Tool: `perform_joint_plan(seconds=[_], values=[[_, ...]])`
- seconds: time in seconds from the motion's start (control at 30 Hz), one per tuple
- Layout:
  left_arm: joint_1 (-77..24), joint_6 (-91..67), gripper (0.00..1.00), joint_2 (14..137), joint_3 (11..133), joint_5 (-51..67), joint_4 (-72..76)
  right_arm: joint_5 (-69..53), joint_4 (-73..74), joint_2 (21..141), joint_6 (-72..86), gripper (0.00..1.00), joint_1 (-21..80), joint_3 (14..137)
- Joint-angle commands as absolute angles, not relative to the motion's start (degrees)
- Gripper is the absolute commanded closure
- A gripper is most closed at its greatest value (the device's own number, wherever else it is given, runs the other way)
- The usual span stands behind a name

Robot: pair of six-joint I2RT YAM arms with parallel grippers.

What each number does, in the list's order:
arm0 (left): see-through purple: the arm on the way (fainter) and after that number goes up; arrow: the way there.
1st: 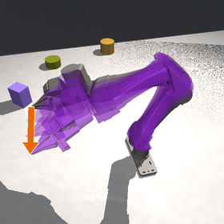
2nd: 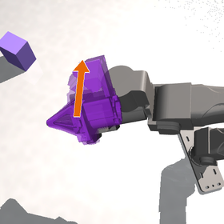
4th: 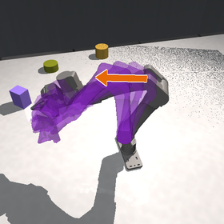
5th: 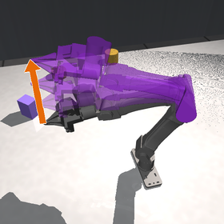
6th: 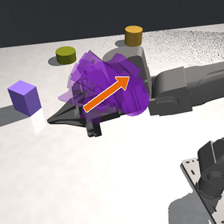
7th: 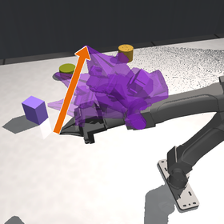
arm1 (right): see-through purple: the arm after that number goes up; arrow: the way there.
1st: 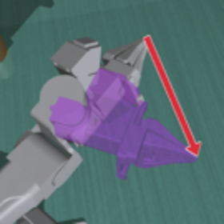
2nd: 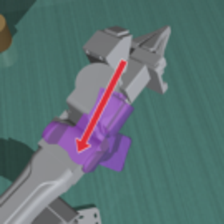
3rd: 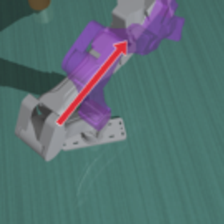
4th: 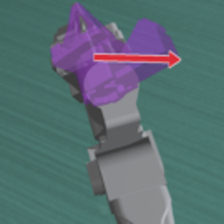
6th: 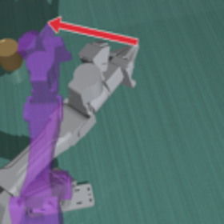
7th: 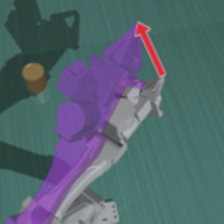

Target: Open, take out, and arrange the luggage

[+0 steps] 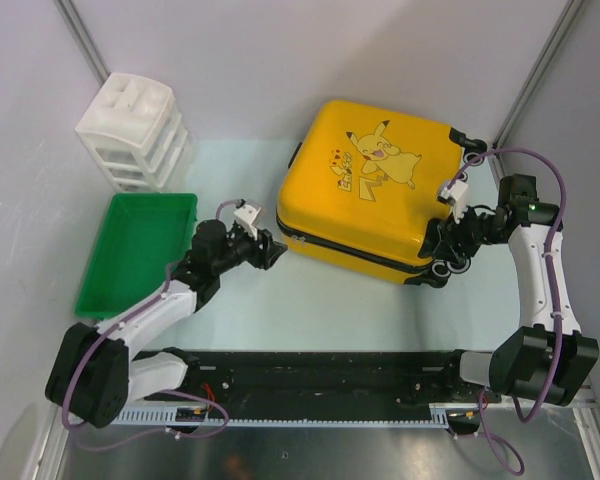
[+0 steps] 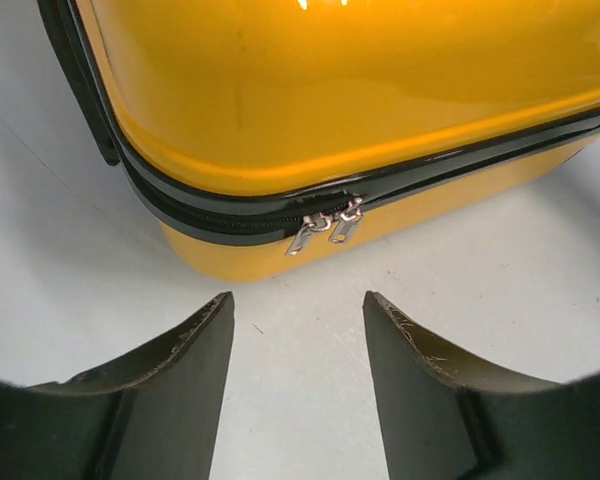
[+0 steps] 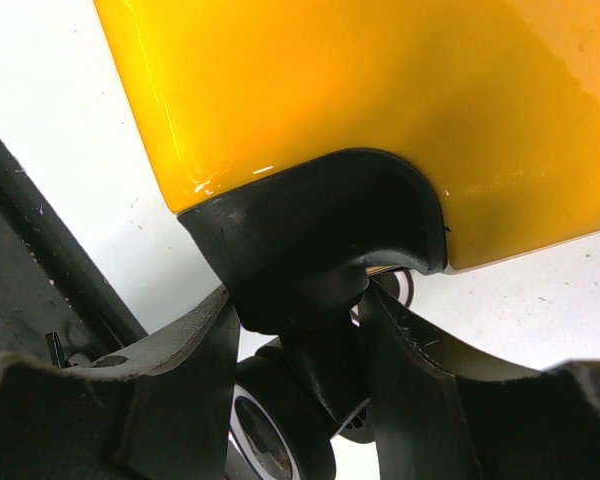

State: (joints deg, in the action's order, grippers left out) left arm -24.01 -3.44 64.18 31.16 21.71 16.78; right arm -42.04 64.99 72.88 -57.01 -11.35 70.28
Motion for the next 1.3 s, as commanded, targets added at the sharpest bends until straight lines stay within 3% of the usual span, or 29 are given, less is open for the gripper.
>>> perform_joint_plan(seconds=[0.0, 0.27, 0.7, 0.97, 1.07, 1.17, 1.2, 1.27], values=[[-25.92, -3.07, 0.41, 68.46, 31.99, 21.80, 21.97, -40.61, 66.36, 72.86, -48.43, 1.00, -11.43, 69.61], [-29.79, -7.03, 0.47, 74.18, 32.95, 16.53, 28.03, -39.82, 65.83, 72.95, -47.29, 1.00, -11.07, 69.61], [-32.43, -12.99, 0.64, 78.40, 37.70, 4.41, 27.07, -39.55, 65.30, 73.74, -46.58, 1.00, -11.07, 69.61], [-36.91, -15.91, 0.67, 80.16, 40.43, -2.90, 23.55, -39.73, 65.21, 74.00, -46.05, 1.00, -10.81, 69.61], [-37.18, -15.47, 0.73, 80.59, 40.60, -4.22, 23.47, -39.46, 65.48, 73.92, -46.23, 1.00, -10.90, 69.61], [-37.18, -14.33, 0.88, 80.07, 40.43, -5.36, 22.50, -39.20, 65.13, 74.00, -46.49, 1.00, -10.90, 69.61], [-37.09, -13.98, 0.97, 79.37, 40.26, -5.54, 21.80, -39.11, 65.04, 74.00, -46.58, 1.00, -10.90, 69.61], [-36.48, -12.67, 1.00, 78.23, 39.82, -4.49, 21.10, -38.15, 64.95, 74.18, -47.19, 1.00, -10.99, 69.61]])
